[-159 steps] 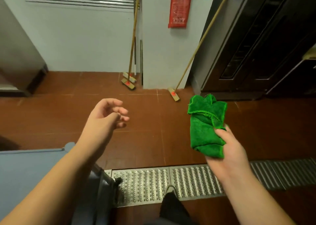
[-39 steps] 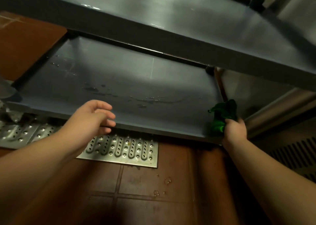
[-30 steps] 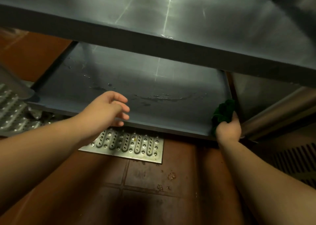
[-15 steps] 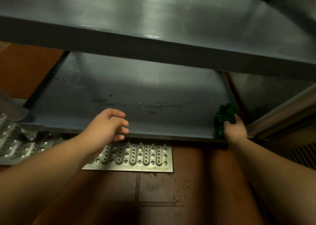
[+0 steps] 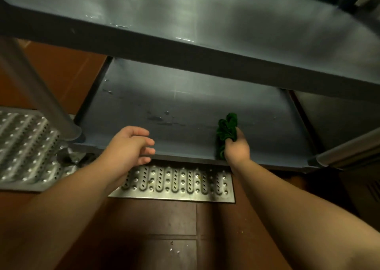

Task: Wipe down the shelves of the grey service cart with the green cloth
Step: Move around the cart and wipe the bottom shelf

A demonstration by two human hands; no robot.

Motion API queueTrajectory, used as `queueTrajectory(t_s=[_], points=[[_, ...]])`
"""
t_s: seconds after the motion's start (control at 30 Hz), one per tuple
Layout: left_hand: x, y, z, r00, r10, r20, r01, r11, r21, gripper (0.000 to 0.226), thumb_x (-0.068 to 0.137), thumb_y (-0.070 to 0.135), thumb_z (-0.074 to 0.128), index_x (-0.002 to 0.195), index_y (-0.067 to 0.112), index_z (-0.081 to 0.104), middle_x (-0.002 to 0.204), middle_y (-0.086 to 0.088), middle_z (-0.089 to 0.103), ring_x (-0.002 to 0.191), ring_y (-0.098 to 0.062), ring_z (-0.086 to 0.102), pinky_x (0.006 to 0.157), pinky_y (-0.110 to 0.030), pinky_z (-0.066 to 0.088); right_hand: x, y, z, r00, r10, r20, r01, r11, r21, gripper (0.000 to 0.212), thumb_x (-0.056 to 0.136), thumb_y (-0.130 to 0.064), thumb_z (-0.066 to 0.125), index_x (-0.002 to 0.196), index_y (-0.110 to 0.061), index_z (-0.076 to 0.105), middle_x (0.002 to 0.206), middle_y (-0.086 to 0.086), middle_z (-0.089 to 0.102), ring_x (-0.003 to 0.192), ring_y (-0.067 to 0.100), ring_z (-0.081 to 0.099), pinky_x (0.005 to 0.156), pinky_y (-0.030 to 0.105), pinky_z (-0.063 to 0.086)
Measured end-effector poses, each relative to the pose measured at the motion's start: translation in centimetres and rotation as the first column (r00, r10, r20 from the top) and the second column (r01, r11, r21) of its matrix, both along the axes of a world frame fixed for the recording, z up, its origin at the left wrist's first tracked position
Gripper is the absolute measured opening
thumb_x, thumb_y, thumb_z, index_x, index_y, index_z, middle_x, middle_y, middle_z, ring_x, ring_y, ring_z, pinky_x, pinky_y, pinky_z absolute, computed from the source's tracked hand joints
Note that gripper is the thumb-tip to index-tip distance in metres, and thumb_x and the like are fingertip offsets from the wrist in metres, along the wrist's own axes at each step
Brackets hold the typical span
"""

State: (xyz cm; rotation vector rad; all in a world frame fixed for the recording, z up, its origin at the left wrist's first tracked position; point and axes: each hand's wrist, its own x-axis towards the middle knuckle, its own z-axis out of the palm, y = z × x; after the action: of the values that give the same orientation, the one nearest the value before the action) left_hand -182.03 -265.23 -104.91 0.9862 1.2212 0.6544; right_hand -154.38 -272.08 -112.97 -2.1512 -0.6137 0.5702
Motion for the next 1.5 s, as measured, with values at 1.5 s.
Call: queueTrajectory(t_s=[1.5], points=[[-0.4, -0.2, 0.3, 0.997, 0.068, -0.044, -0.065, 0.996, 0.06, 0.022, 0.089, -0.004, 0.047, 0.102, 0.012, 0.053, 0.086, -0.008, 0.063, 0.065, -0.016, 0.061, 0.057, -0.027, 0.048, -8.2, 4.4, 2.1, 0.974, 0.225, 0.022, -0.224, 0.973, -0.052, 0.049, 0.093, 0.002, 0.039, 0.132, -0.023, 0.055, 0.106, 0.008, 0.066, 0.088, 0.03, 0.062, 0.078, 0.032, 0.048]])
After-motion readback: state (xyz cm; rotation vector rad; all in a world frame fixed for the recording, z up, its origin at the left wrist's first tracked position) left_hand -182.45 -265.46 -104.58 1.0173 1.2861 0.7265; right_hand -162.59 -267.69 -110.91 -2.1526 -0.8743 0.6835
